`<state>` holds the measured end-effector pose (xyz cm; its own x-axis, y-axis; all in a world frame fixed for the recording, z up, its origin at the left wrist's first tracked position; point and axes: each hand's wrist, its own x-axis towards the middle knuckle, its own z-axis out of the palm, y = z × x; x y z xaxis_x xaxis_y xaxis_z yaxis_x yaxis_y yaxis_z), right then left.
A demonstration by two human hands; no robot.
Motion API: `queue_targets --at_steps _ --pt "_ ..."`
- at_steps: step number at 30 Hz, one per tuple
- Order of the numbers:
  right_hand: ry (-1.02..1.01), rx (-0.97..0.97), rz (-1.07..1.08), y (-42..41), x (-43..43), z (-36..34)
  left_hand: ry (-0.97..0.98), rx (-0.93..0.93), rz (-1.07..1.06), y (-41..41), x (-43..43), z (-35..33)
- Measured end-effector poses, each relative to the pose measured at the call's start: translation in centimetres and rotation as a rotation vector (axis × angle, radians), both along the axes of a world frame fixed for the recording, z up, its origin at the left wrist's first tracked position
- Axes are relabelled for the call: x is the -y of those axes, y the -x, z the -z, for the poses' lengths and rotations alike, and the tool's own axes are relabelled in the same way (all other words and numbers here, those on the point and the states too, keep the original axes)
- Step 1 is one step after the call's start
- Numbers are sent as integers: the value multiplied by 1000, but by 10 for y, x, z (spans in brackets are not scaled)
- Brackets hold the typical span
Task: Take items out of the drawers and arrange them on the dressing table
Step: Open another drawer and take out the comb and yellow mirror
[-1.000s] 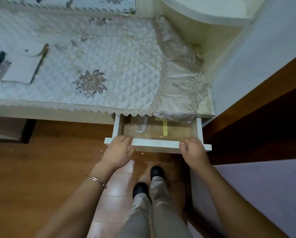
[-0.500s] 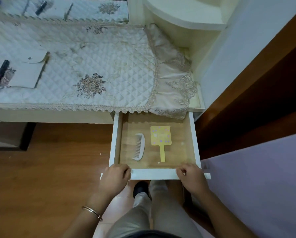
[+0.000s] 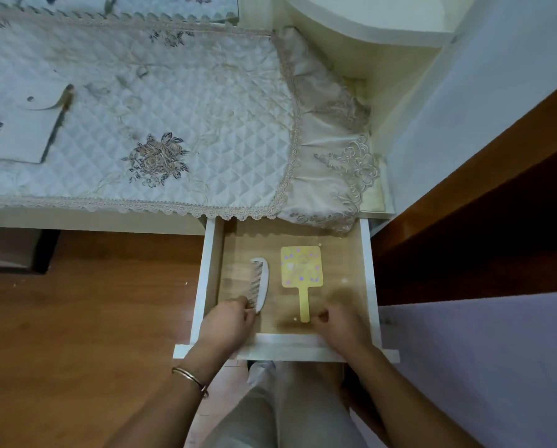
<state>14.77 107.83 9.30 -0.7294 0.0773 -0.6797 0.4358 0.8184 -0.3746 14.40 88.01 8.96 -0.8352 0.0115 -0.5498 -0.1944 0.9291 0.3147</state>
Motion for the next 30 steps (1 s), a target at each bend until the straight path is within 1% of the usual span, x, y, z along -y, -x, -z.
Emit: queue_targets --at_steps 1,3,5,8,13,16,19,21,26,28,30 --pt "48 -10 62 10 4 6 -37 23 -58 9 -4 7" --pt "81 -3 204 25 10 20 -71 56 -155 24 -14 20" --pt "95 18 292 32 14 33 -57 56 -218 33 -22 32" --pt "-2 43 310 36 21 48 -36 75 -321 39 -30 43" --pt "-51 40 321 38 33 60 -163 114 -479 42 -29 50" --pt "-53 45 351 39 36 61 -182 105 -452 39 -25 50" --pt "-34 27 424 37 38 64 -236 99 -497 36 -22 48" --pt "0 19 463 36 39 60 -236 92 -498 34 -19 46" --pt "332 64 658 33 35 42 -282 72 -406 35 -12 32" --pt "396 52 680 29 31 35 -303 50 -352 37 -8 20" --pt "429 37 634 25 24 27 -322 10 -312 40 -3 5"
